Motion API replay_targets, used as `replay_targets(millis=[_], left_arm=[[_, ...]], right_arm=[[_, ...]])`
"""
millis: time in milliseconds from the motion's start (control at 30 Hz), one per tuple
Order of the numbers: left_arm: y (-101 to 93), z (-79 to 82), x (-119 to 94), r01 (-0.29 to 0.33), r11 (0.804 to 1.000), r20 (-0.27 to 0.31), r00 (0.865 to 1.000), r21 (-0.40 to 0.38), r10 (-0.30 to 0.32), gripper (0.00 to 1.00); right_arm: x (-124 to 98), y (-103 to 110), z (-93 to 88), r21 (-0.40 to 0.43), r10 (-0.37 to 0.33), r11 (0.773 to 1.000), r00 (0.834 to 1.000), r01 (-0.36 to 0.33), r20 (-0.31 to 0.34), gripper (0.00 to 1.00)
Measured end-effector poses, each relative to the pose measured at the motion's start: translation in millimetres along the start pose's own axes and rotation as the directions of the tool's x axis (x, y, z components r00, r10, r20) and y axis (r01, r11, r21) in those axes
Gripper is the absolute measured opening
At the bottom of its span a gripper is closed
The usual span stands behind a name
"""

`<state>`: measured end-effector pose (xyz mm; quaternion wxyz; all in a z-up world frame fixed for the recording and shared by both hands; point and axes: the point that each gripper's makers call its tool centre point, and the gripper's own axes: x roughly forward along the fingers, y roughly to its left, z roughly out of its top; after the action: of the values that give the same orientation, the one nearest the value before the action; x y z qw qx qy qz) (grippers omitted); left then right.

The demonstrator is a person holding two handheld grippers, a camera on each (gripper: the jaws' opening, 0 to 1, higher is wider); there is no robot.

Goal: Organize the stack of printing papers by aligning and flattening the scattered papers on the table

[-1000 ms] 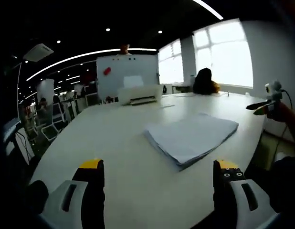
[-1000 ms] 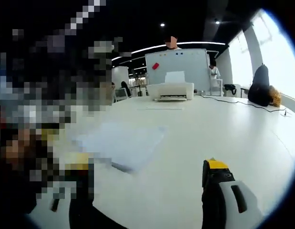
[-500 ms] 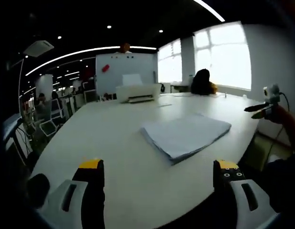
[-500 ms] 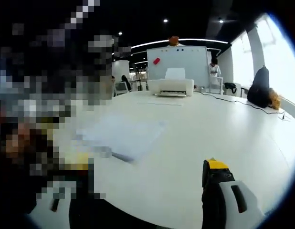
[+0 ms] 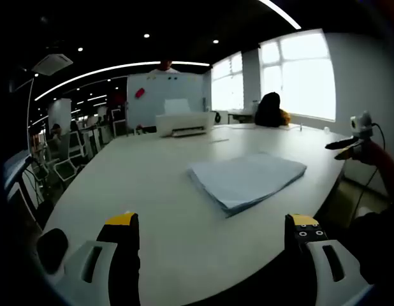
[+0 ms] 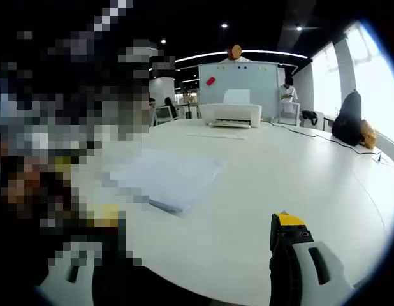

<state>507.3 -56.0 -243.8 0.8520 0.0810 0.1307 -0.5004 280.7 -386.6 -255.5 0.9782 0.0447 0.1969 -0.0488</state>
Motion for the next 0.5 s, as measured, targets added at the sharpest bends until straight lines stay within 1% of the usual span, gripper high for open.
replay_targets(millis=[100, 200, 500], left_arm=[[-5.1, 2.5, -1, 0.009, 1.0, 0.01, 1.0, -0.015, -0.009, 0.97], [-9.6, 2.8, -1, 0.016, 1.0, 0.007, 1.0, -0.007, -0.016, 0.97], [-13.0, 2.7, -2, 0.023, 1.0, 0.005, 1.0, -0.018, -0.022, 0.97]], right_arm=[[-1, 1, 1.6, -0.001, 0.0, 1.0, 1.0, 0.0, 0.006, 0.9], [-1, 0, 2.1, 0.001, -0.003, 1.0, 1.0, 0.003, 0.008, 0.9], [-2, 2, 2.0, -0.007, -0.004, 1.0, 1.0, 0.004, 0.003, 0.9]])
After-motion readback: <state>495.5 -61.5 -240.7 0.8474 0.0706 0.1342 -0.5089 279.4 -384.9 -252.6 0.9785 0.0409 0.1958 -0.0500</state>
